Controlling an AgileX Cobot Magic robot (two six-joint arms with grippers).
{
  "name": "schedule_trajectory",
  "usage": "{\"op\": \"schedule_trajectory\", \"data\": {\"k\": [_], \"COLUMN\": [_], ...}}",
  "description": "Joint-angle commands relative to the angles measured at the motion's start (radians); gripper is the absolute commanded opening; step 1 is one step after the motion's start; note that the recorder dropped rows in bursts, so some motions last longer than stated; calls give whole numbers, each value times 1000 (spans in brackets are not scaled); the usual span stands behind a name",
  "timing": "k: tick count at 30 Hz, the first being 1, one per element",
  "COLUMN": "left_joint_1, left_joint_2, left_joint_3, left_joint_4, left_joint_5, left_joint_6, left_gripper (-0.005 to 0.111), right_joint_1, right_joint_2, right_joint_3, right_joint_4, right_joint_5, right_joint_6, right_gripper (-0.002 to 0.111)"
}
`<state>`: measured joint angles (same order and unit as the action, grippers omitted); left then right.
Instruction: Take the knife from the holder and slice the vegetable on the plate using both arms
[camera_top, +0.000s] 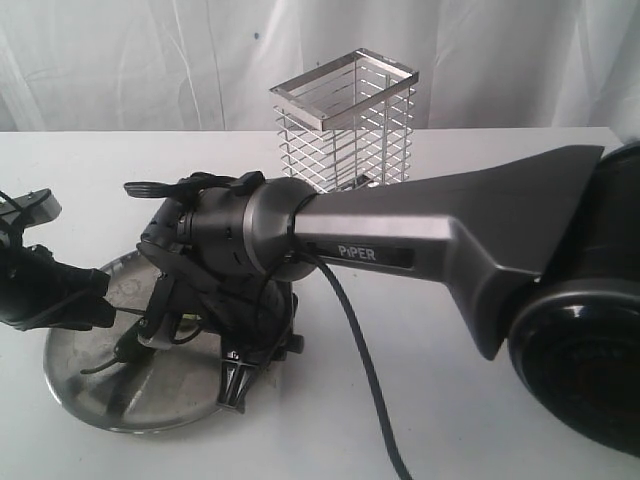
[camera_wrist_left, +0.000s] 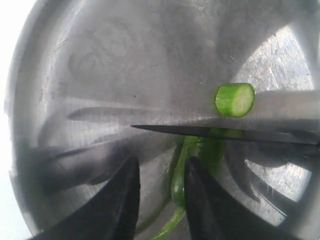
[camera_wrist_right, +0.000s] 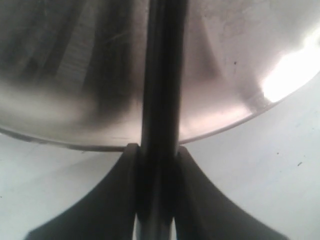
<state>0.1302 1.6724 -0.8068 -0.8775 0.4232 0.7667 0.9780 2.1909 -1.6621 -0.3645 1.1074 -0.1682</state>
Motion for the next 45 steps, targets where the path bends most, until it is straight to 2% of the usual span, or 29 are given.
{"op": "schedule_trajectory", "data": {"k": [1,14,45], "left_joint_1": [-4,-4,-4], "left_joint_2": [-7,-7,-7], "left_joint_3": [2,2,2], "left_joint_4": [-20,-26,-42], "left_joint_5": [19,19,24], "left_joint_6": [-4,-4,-4], "left_gripper": [36,36,36], "right_joint_1": [3,14,26], "right_joint_2": [-6,-26,10], "right_joint_3": [-2,-52,-52], "right_joint_4": [-9,19,58], "right_joint_5": [10,46,53], "right_joint_6": [-4,42,38], "right_gripper": [0,0,0]}}
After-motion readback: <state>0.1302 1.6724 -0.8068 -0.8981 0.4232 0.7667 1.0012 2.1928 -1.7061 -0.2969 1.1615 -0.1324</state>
